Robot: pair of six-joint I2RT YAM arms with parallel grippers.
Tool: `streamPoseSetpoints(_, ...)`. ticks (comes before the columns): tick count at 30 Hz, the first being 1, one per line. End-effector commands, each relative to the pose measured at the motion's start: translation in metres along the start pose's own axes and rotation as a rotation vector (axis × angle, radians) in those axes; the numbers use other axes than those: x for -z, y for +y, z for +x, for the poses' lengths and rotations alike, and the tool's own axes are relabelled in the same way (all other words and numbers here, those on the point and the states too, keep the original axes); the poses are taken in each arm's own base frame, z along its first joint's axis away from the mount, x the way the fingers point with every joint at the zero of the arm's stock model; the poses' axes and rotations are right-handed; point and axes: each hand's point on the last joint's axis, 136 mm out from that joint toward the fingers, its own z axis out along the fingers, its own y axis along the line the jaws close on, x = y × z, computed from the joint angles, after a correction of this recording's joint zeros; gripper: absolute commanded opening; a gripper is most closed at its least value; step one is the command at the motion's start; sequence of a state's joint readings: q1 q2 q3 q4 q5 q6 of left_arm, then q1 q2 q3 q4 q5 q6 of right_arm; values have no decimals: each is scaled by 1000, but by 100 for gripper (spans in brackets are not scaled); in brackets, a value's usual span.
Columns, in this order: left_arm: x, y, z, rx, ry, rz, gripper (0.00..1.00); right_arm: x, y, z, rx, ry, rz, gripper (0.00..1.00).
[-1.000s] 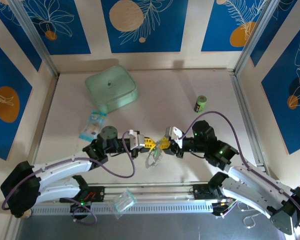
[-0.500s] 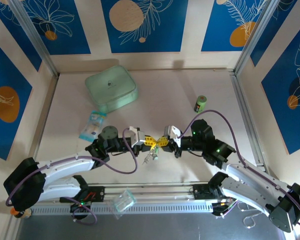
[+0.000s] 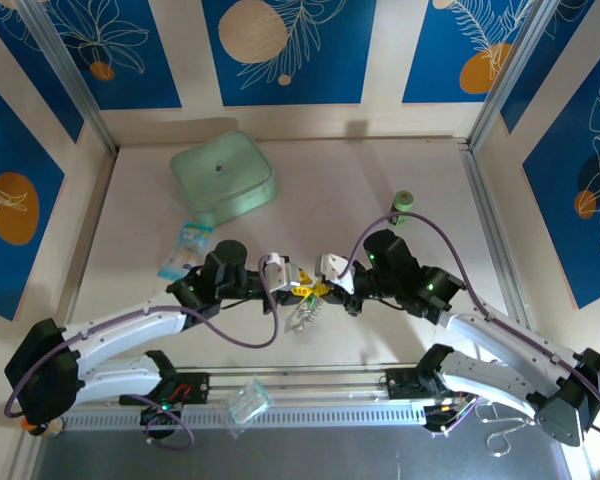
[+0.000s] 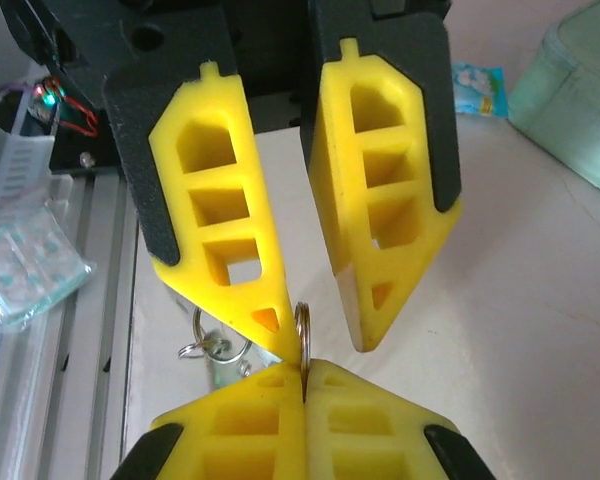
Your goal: Put the keys on the keyring
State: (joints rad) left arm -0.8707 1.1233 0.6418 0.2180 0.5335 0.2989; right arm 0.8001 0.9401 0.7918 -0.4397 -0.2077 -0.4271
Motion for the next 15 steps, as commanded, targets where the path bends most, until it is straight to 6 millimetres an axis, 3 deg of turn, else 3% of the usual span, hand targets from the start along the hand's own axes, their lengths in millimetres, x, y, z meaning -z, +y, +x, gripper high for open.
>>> streamPoseSetpoints(1,-1,-5,8,-55,100,41,17,1,10,-9,87,45,-36,0)
streamPoseSetpoints(3,-1,-6,11,-65,128,60,12,1,10,-16,98,40,-38,0)
streamPoseSetpoints(5,0,-9,12,-75,148,81,1,3,9,-25,104,10,-35,0)
streamPoseSetpoints(10,3,-11,6,-79,113,76,0,4,6,-34,38,-110,-26,0)
streamPoseSetpoints(13,4,-4,0,-55,53,14,0,2,-1,-29,-50,-182,6,24)
streamPoseSetpoints(15,6,-2,-3,-41,8,-17,0,1,-1,-23,-86,-208,16,30)
